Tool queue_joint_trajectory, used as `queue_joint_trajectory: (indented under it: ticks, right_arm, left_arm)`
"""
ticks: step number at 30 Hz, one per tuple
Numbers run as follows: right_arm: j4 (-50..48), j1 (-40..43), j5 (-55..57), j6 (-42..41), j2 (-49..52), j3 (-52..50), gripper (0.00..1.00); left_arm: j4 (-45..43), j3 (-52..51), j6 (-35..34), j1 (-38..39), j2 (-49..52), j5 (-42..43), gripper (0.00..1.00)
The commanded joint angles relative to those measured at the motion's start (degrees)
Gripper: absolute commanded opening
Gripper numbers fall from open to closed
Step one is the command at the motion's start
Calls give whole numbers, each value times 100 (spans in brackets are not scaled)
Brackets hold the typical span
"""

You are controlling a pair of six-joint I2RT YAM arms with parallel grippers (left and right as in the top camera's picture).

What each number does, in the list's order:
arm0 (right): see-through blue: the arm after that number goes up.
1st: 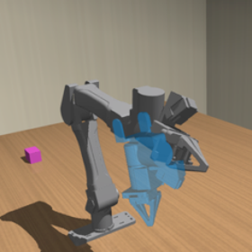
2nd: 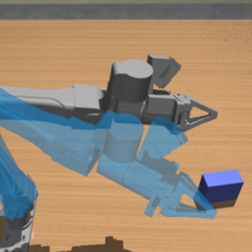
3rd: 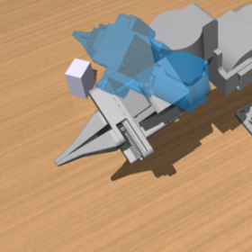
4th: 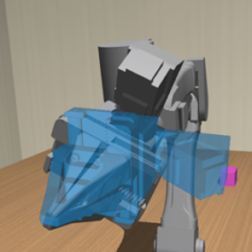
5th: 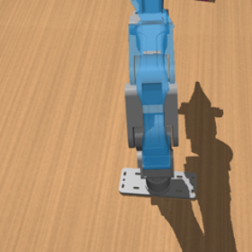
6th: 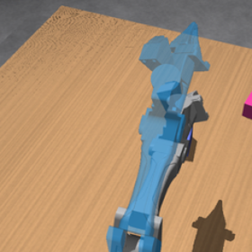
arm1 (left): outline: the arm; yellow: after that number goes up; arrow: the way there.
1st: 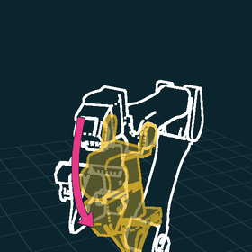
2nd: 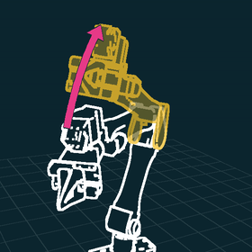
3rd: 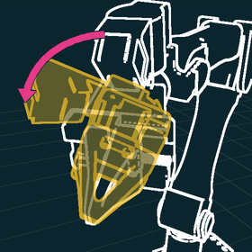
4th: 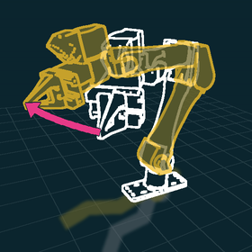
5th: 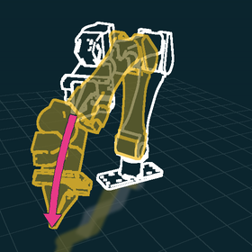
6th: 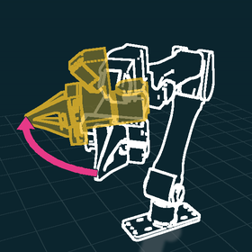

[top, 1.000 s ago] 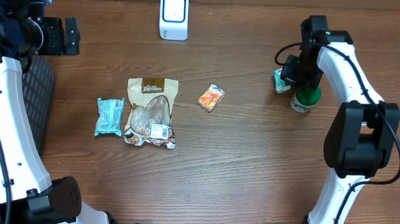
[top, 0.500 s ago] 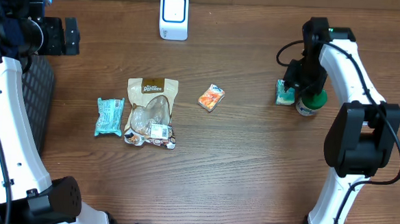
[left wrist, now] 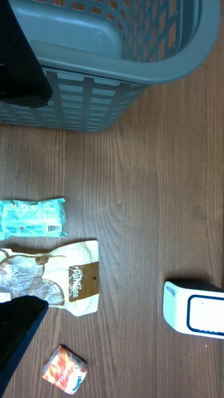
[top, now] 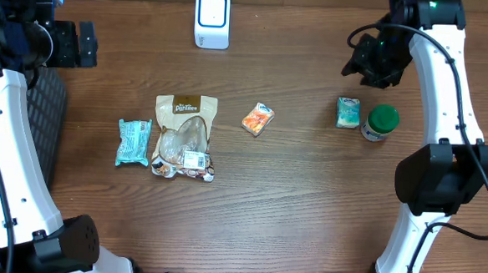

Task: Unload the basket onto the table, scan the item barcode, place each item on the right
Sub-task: 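Move the right gripper to the orange tissue pack and grasp it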

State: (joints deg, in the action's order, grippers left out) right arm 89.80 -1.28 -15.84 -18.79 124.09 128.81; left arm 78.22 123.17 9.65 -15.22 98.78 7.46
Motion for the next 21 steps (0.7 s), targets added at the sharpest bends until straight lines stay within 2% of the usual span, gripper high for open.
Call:
queue_joint_trajectory:
  ticks: [1, 8, 18, 21]
  right_arm:
    - [140, -55, -901, 391, -55, 214, 34]
    - [400, -262, -955, 612, -251, 214, 33]
    - [26, -756, -822, 684, -258, -98, 49]
    - [-107, -874, -778, 680, -258, -251, 51]
  left_arm:
    - [-4, 116, 109, -13, -17, -22, 100]
    - [-4, 116, 107, -9, -17, -22, 100]
    - [-7, 116, 109, -13, -17, -22, 99]
    - [-4, 116, 107, -13, -17, -22, 100]
